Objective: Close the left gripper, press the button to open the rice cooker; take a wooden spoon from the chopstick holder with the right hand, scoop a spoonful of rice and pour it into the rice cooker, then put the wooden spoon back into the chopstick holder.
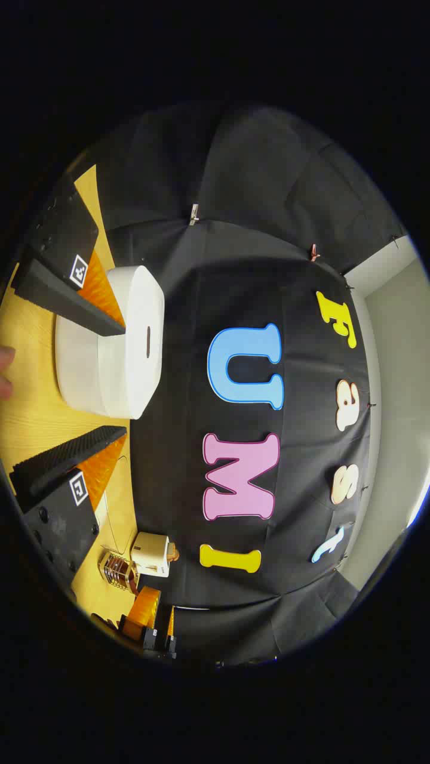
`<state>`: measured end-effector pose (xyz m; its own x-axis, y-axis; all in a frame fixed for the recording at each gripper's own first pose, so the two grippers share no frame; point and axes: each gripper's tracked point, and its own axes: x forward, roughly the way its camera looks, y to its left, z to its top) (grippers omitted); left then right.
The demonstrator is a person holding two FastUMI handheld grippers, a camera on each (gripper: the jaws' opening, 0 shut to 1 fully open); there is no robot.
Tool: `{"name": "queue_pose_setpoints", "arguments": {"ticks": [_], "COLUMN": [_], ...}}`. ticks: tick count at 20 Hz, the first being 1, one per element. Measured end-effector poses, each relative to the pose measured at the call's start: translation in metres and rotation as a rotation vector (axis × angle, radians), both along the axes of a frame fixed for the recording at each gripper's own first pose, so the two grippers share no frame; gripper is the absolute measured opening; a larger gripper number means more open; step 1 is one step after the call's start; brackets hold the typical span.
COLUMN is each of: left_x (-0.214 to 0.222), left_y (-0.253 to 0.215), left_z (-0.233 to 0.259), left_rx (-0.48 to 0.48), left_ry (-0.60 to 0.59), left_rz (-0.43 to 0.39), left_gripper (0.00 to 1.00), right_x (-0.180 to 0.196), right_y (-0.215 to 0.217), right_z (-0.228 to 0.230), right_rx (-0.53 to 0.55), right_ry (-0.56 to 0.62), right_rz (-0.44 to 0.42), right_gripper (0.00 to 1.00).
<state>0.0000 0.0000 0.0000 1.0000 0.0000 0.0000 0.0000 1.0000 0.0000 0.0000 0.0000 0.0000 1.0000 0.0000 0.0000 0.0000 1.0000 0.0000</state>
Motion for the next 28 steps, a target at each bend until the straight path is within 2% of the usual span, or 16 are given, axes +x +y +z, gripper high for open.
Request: {"name": "queue_pose_setpoints", "arguments": {"ticks": [20,22,23,24,27,28], "left_x": [0.002,0.006,0.009,0.013,0.029,0.037], "left_y": [0.002,0.004,0.004,0.005,0.022,0.026], "left_z": [0.024,0.034,0.039,0.047,0.070,0.079], "left_rx": [0.030,0.030,0.035,0.043,0.049,0.038], "left_ry": [0.004,-0.004,-0.008,-0.014,-0.031,-0.030], "left_rz": [-0.008,-0.009,-0.014,-0.021,0.004,0.001], "left_gripper": [0.95,0.84,0.72,0.65,0.22,0.15], "right_x": [-0.004,-0.006,-0.006,-0.007,-0.008,-0.009], "right_y": [0.002,-0.001,-0.001,-0.002,-0.003,-0.004], "right_z": [0.013,0.015,0.015,0.016,0.017,0.018], "right_rx": [-0.019,-0.022,-0.024,-0.026,-0.023,-0.021], "right_ry": [-0.015,-0.020,-0.022,-0.023,-0.025,-0.025], "right_rz": [-0.014,-0.016,-0.015,-0.016,-0.016,-0.016], "right_gripper": [0.97,0.97,0.97,0.97,0.97,0.97]}}
